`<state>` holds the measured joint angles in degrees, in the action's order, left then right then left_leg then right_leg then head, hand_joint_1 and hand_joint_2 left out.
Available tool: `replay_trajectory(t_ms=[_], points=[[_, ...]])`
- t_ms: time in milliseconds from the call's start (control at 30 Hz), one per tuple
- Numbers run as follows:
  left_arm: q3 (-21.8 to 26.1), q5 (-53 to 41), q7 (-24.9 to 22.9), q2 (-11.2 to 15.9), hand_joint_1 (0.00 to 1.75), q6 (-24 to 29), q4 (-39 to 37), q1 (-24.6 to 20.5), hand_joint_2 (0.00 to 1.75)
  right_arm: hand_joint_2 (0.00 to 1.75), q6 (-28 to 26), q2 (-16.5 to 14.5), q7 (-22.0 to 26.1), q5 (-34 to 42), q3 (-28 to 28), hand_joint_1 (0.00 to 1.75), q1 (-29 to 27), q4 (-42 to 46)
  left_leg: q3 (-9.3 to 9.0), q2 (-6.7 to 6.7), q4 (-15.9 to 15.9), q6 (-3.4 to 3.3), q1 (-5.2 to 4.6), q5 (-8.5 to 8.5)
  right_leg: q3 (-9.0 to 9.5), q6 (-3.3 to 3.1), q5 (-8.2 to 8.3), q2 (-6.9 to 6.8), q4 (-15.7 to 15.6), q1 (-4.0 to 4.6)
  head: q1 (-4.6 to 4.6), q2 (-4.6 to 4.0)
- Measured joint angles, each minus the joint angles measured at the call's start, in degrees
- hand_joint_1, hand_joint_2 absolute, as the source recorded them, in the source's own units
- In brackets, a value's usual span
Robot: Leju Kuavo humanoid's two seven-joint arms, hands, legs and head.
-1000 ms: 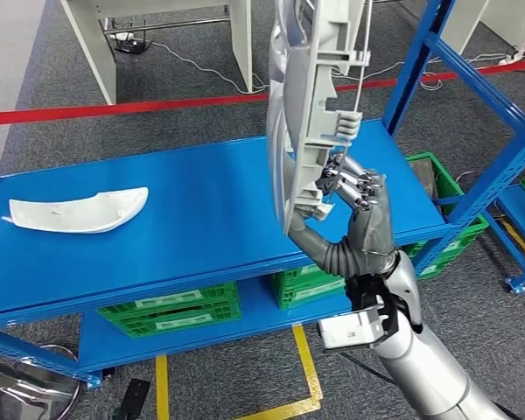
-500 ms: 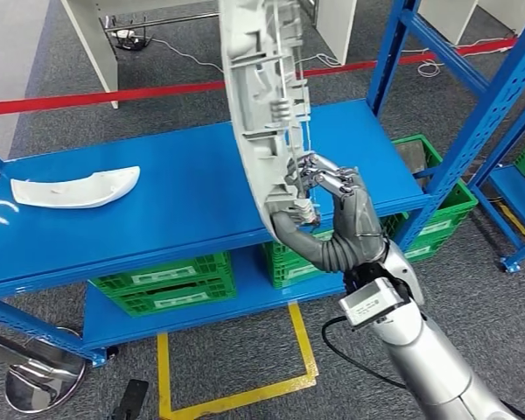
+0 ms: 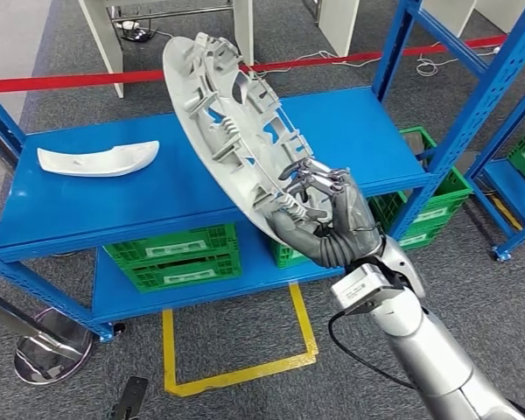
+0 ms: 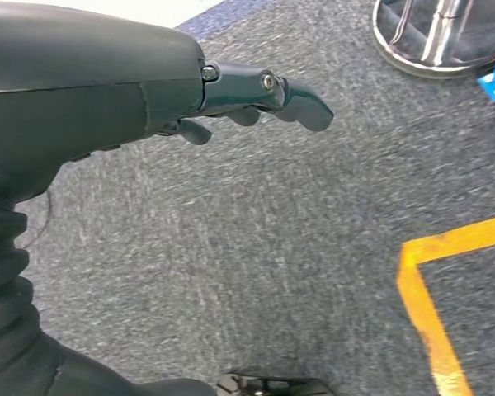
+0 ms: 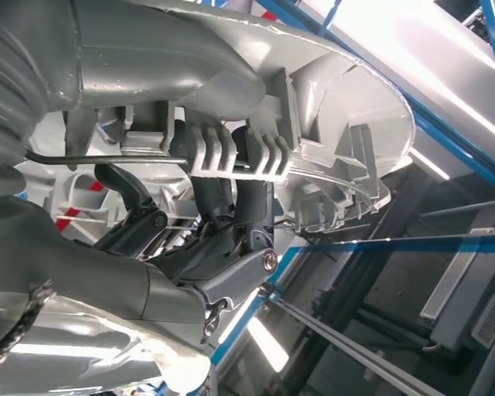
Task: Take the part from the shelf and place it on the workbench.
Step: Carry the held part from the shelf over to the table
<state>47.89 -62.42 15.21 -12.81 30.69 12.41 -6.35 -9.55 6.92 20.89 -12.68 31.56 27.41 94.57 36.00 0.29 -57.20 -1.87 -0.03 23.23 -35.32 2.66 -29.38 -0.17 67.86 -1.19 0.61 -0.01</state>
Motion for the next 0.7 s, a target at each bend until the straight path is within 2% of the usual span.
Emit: replay_trajectory(t_ms=[33,67,100,133,167,200,233,267,333,367,400,433,467,500,533,567,600,633,700], points=[[0.01,0.0,-0.01,0.01,0.0,0.01,0.0,-0.01,1.75,1.75,0.37,0.01,-0.02,0.09,0.01,1.75,0.21,-0.07,0.66,-0.01,-0.35,0.31,-0.04,-0.38,3.03,0.03,-0.17,0.08,-4.11,-0.02,0.01,0.0],[0.01,0.0,-0.01,0.03,0.0,0.05,0.0,-0.02,1.75,1.75,0.84,0.01,-0.03,0.26,0.02,1.75,0.45,-0.14,1.21,-0.02,-0.64,0.65,-0.1,-0.87,5.26,-0.08,-0.85,0.15,-7.49,0.02,0.01,0.0],[0.03,0.0,-0.02,0.06,0.0,0.09,0.0,-0.02,1.75,1.75,1.3,0.02,-0.04,0.48,0.03,1.75,0.68,-0.24,1.67,-0.02,-0.83,0.96,-0.14,-1.42,6.49,-0.29,-1.6,0.24,-9.68,0.15,0.01,0.01],[0.05,0.02,-0.03,0.09,0.0,0.15,0.0,0.02,1.75,1.75,1.71,0.02,-0.04,0.71,0.04,1.75,0.84,-0.37,2.07,-0.03,-0.87,1.28,-0.11,-2.01,6.81,-0.64,-1.79,0.31,-10.6,0.35,0.02,0.0],[0.09,0.04,-0.03,0.11,0.0,0.22,0.0,0.1,1.75,1.75,1.98,0.03,-0.03,0.93,0.04,1.75,0.92,-0.57,2.38,-0.06,-0.85,1.59,0.0,-2.43,6.24,-1.18,-1.44,0.23,-10.61,0.37,-0.01,0.0],[0.13,0.06,-0.04,0.12,0.0,0.27,0.0,0.22,1.75,1.75,2.16,0.04,-0.02,1.11,0.04,1.75,0.98,-0.78,2.72,-0.08,-1.08,1.9,0.14,-2.03,5.75,-1.7,-0.92,0.13,-10.56,0.38,0.01,0.0],[0.17,0.08,-0.05,0.13,0.0,0.33,0.0,0.33,1.75,1.75,2.31,0.04,0.01,1.29,0.01,1.75,1.05,-1.01,3.19,-0.11,-2.14,2.24,0.25,-0.47,5.19,-2.28,-0.34,0.0,-10.55,0.34,0.08,-0.01],[0.2,0.08,-0.05,0.13,0.0,0.39,0.0,0.42,1.75,1.75,2.38,0.05,0.02,1.45,-0.04,1.75,1.14,-1.23,3.84,-0.13,-4.35,2.54,0.34,2.1,4.54,-2.75,0.29,-0.13,-10.58,0.28,0.15,-0.01],[0.22,0.07,-0.07,0.13,0.0,0.49,0.0,0.45,1.75,1.75,2.54,0.05,0.07,1.69,-0.18,1.75,1.25,-1.6,5.33,-0.15,-11.61,2.9,0.39,8.09,3.05,-3.19,1.58,-0.23,-10.54,0.41,0.29,0.0],[0.22,0.05,-0.07,0.13,0.0,0.51,0.0,0.44,1.75,1.75,2.63,0.05,0.08,1.77,-0.26,1.75,1.28,-1.78,5.71,-0.15,-15.07,2.92,0.4,9.76,2.19,-3.22,2.25,-0.23,-10.5,0.51,0.3,0.0],[0.22,0.03,-0.07,0.13,0.0,0.52,0.0,0.42,1.75,1.75,2.73,0.05,0.09,1.86,-0.33,1.75,1.3,-1.96,5.52,-0.15,-17.26,2.85,0.38,10.06,1.31,-3.22,2.9,-0.23,-10.45,0.6,0.29,0.0],[0.22,-0.02,-0.07,0.14,0.0,0.53,0.0,0.42,1.75,1.75,2.82,0.05,0.09,1.96,-0.42,1.75,1.3,-2.14,4.48,-0.16,-17.62,2.69,0.36,9.08,0.42,-3.18,3.54,-0.21,-10.37,0.69,0.29,0.0],[0.22,-0.08,-0.07,0.14,0.0,0.54,0.0,0.41,1.75,1.75,2.87,0.06,0.11,2.07,-0.52,1.75,1.31,-2.31,2.51,-0.16,-16.02,2.46,0.32,7.48,-0.43,-3.11,4.16,-0.18,-10.29,0.77,0.29,-0.01],[0.23,-0.14,-0.07,0.18,0.0,0.56,0.0,0.37,1.75,1.75,2.9,0.07,0.15,2.17,-0.66,1.75,1.32,-2.43,-0.31,-0.18,-12.76,2.13,0.25,6.19,-1.13,-3.01,4.76,-0.15,-10.21,0.82,0.29,0.0],[0.23,-0.22,-0.07,0.23,0.0,0.58,0.0,0.3,1.75,1.75,2.9,0.07,0.21,2.26,-0.86,1.75,1.34,-2.51,-3.51,-0.2,-8.44,1.76,0.12,5.84,-1.7,-2.85,5.3,-0.12,-10.13,0.93,0.29,0.01],[0.24,-0.28,-0.08,0.28,0.0,0.61,0.0,0.2,1.75,1.75,2.89,0.07,0.29,2.34,-1.08,1.75,1.38,-2.54,-6.26,-0.24,-4.36,1.44,0.01,6.3,-2.1,-2.63,5.85,-0.13,-10.11,1.01,0.26,0.0],[0.24,-0.33,-0.08,0.33,0.0,0.64,0.0,0.11,1.75,1.75,2.86,0.07,0.4,2.44,-1.29,1.75,1.44,-2.54,-8.01,-0.29,-1.42,1.18,-0.13,7.06,-2.37,-2.37,6.41,-0.18,-10.14,1.03,0.24,0.01],[0.24,-0.37,-0.08,0.36,0.0,0.66,0.0,0.06,1.75,1.75,2.77,0.07,0.6,2.56,-1.5,1.75,1.5,-2.53,-8.71,-0.32,0.18,0.98,-0.28,7.57,-2.56,-2.05,6.99,-0.24,-10.26,1.02,0.22,0.0],[0.25,-0.37,-0.07,0.37,0.0,0.69,0.0,0.13,1.75,1.75,2.39,0.07,1.17,2.86,-1.94,1.75,1.51,-2.42,-8.09,-0.23,0.86,0.49,-0.27,6.78,-2.99,-1.34,7.62,-0.23,-10.51,0.92,0.21,0.0]])
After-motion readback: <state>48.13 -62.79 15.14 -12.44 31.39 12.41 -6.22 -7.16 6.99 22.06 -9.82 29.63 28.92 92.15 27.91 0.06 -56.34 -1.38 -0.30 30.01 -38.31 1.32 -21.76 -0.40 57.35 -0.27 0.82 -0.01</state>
